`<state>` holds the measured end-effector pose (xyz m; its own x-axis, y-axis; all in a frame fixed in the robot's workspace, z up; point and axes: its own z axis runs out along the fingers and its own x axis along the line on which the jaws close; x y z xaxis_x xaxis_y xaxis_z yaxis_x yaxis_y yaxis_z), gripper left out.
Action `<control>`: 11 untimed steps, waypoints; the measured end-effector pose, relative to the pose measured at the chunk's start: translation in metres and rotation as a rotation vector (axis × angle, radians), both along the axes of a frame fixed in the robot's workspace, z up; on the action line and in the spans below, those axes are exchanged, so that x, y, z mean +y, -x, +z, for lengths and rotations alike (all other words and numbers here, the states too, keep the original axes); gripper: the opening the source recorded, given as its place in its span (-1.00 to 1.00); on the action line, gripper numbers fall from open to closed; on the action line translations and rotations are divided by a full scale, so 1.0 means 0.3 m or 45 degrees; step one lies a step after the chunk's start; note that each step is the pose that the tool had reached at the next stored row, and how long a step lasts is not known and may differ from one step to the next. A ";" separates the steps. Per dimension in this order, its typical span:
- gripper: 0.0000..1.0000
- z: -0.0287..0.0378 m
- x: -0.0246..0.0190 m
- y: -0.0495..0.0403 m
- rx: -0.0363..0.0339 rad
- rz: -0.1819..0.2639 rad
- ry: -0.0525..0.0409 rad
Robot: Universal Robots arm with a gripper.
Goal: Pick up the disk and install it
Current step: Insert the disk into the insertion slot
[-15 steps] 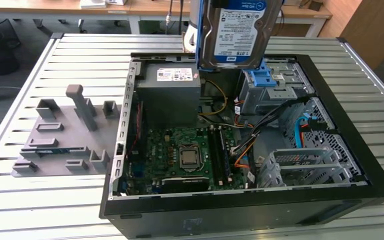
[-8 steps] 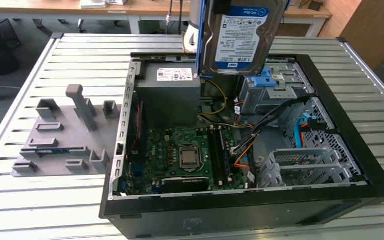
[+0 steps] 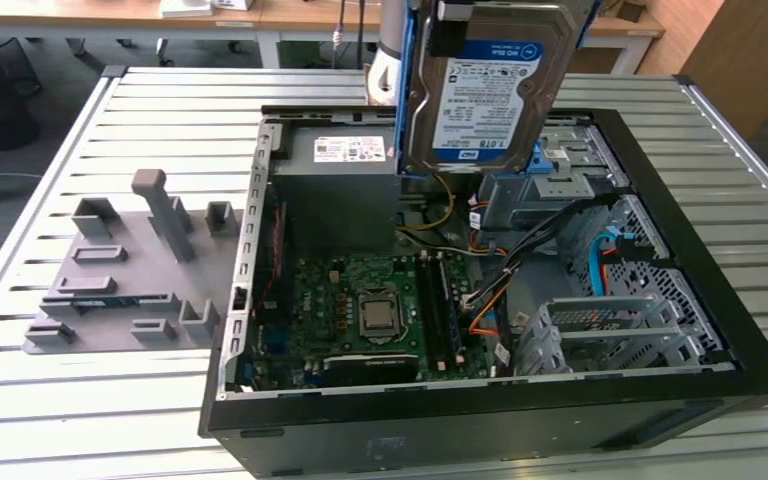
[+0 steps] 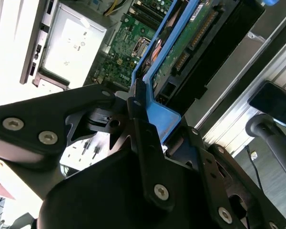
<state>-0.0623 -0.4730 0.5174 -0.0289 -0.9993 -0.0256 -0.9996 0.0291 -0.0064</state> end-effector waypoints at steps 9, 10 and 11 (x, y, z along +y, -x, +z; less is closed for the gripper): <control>-0.26 -0.016 -0.010 -0.024 -0.0001 0.000 0.000; -0.26 -0.019 -0.012 -0.025 0.0000 0.000 0.000; -0.26 -0.022 -0.016 -0.026 0.0002 0.000 0.000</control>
